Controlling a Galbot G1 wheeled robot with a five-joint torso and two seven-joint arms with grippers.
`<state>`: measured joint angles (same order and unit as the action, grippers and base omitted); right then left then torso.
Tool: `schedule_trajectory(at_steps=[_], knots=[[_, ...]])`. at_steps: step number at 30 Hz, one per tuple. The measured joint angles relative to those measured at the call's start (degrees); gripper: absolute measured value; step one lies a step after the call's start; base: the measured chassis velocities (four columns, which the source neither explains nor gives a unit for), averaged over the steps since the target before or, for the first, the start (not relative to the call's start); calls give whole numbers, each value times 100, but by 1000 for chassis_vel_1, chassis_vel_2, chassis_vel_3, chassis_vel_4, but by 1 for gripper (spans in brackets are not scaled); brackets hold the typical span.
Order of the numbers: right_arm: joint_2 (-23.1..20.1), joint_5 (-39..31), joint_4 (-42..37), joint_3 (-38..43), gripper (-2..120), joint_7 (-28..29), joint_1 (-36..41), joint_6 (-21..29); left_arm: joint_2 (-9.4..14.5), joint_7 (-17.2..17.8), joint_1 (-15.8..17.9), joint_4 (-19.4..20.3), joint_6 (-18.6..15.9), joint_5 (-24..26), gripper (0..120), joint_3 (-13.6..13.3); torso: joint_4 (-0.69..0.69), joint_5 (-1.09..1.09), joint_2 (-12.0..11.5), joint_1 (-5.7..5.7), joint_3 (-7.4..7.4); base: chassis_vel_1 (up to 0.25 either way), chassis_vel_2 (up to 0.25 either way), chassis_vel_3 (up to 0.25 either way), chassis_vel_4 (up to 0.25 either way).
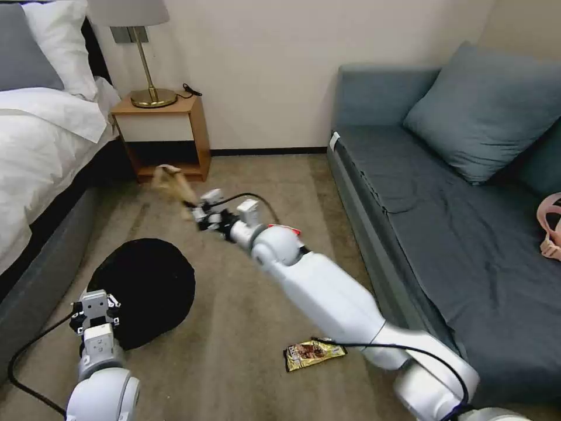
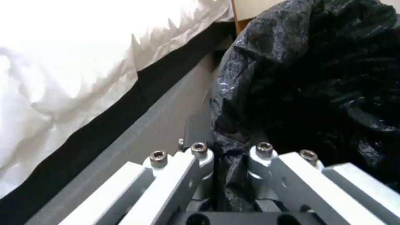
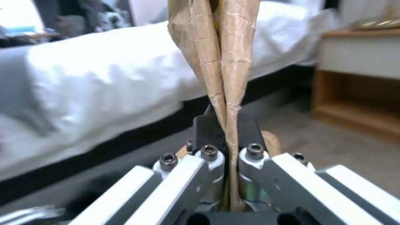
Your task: Pick up the trash bin, then pick up the garbage on the floor and place it into the trash bin.
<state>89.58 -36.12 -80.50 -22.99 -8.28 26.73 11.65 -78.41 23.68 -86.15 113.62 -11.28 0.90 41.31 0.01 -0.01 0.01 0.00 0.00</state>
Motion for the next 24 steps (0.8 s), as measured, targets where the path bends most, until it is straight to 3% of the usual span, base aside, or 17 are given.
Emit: schedule_trajectory(at_steps=[11, 24], knots=[[98, 377, 108, -414, 0, 4, 767, -129, -129, 26, -60, 61, 126, 233, 4, -53, -1, 0, 0, 0, 0, 0, 0, 0, 0], [119, 762, 773, -283, 0, -28, 932, -428, -268, 61, -197, 297, 142, 323, 4, -90, -1, 1, 0, 0, 0, 0, 0, 0, 0]])
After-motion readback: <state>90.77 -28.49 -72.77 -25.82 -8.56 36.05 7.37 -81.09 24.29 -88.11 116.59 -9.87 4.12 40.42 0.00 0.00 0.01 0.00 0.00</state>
